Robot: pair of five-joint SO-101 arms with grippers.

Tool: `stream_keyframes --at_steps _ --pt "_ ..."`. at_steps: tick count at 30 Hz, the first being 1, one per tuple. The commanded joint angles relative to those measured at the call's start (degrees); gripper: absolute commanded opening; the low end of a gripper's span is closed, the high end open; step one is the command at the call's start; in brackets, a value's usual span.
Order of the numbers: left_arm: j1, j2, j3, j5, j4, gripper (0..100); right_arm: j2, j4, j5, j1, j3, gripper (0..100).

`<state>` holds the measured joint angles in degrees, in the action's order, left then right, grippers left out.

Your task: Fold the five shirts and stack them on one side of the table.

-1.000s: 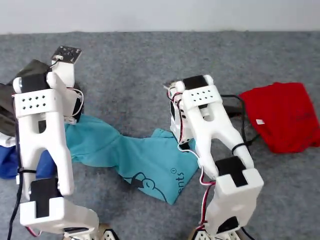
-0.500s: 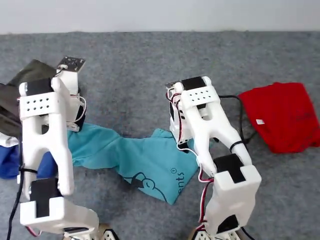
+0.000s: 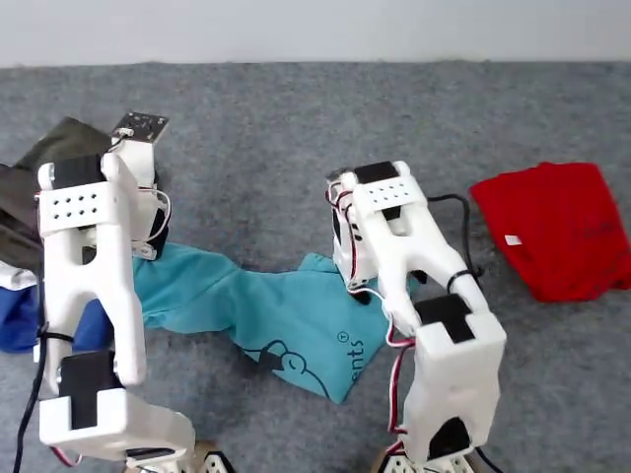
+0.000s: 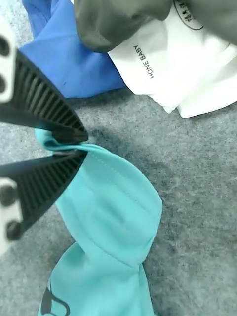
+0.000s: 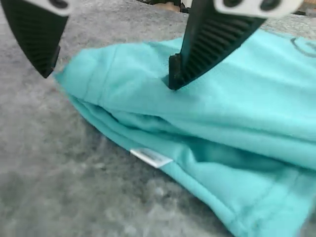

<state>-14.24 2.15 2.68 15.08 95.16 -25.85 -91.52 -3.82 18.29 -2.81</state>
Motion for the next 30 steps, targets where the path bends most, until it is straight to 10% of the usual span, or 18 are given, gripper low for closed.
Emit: stream_keyframes --at_steps 1,30 --pt "0.00 -2.29 -0.13 -0.35 -0.53 1 -2.42 0.04 0.97 -0.66 -2.64 34.6" --pt "0.00 -2.29 7.78 -0.35 -6.07 1 -13.49 -10.33 0.53 -7.08 -19.96 17.9"
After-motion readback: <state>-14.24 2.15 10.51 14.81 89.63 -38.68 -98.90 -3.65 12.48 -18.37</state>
